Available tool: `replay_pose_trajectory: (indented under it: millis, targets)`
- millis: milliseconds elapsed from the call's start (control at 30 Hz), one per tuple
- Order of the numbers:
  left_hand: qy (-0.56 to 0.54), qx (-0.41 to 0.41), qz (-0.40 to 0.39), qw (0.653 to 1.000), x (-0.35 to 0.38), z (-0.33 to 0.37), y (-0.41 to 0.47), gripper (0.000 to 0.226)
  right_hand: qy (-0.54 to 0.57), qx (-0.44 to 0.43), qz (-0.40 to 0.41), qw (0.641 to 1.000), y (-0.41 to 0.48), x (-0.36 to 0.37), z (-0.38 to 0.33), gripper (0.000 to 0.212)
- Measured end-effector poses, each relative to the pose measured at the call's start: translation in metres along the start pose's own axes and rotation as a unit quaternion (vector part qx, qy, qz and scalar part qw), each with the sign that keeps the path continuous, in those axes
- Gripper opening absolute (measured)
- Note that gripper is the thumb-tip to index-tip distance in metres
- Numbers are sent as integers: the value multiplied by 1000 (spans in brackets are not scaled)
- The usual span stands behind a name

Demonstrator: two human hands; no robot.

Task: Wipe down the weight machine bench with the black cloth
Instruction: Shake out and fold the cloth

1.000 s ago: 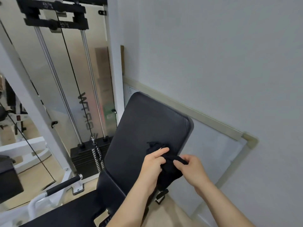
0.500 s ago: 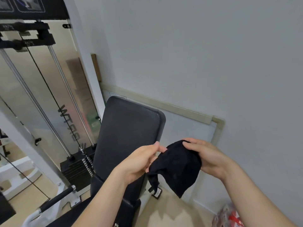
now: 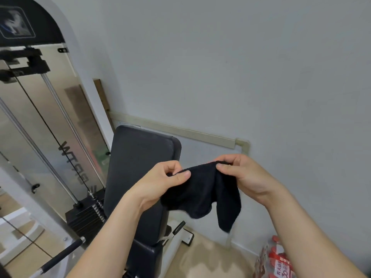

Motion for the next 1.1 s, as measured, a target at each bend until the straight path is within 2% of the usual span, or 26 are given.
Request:
replay_pose_trajectory:
  millis: [67, 133, 167, 200, 267, 333, 400, 467, 533, 567, 700, 800, 833, 867, 900, 967, 1033, 1067, 1100]
  targets:
    - [-63, -43, -18, 997, 7, 5, -7, 29, -132, -43, 26, 990, -8, -7, -10, 17]
    - [-145, -72, 16, 987, 13, 12, -13, 24, -323, -113, 82, 936, -16, -19, -25, 16]
    - [-185, -82, 36, 979, 19, 17, -16, 20, -376, -148, 107, 908, -23, -22, -34, 17]
    - [-221, -86, 56, 970, 26, 23, -19, 16, -377, -174, 117, 902, -32, -23, -43, 19]
    - [-276, -82, 73, 955, 39, 36, -24, 10, -267, -189, 93, 940, -49, -16, -55, 32]
    - [-333, -81, 51, 938, 54, 48, -29, 6, -176, -178, 24, 968, -70, -1, -60, 53]
    - [-412, -85, 20, 907, 63, 55, -36, 25, -204, -203, 8, 958, -81, 12, -56, 71]
    - [-464, -62, -1, 883, 66, 58, -42, 45, -234, -267, 101, 930, -82, 9, -55, 66]
    - [-443, -8, -7, 897, 66, 59, -47, 57, -203, -294, 188, 915, -82, -2, -57, 48]
    - [-413, 14, 12, 911, 65, 58, -49, 57, -173, -285, 213, 918, -81, -9, -58, 40]
    - [-190, 91, 175, 962, 53, 63, -58, 38, 3, -176, 218, 960, -74, -25, -54, 30]
    - [-26, 130, 256, 958, 50, 74, -65, 9, 22, -132, 148, 980, -78, -23, -53, 17]
    - [29, 144, 271, 951, 53, 80, -68, 6, -1, -133, 99, 986, -82, -18, -54, 14]
    - [85, 155, 281, 943, 57, 83, -69, 15, -39, -141, 59, 987, -85, -12, -55, 22]
    - [127, 162, 285, 936, 61, 86, -70, 22, -91, -157, 39, 983, -89, -8, -55, 32]
    - [165, 157, 291, 929, 64, 90, -69, 30, -182, -181, 66, 964, -89, -6, -58, 39]
    - [152, 112, 254, 949, 64, 88, -65, 28, -201, -194, 86, 956, -89, -10, -64, 20]
    - [115, 81, 212, 967, 65, 85, -64, 21, -198, -190, 80, 958, -88, -14, -67, 9]
    - [59, 48, 160, 984, 68, 81, -63, 10, -183, -177, 69, 965, -87, -18, -68, 8]
Point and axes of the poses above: each hand's wrist, its own y-axis towards the middle knuckle, its own x-axis out of the palm, z = x × y, the point moved 6 cm from there along y, towards the middle knuckle, and after that the axes turned 15 degrees about z, right-handed, at the moved point
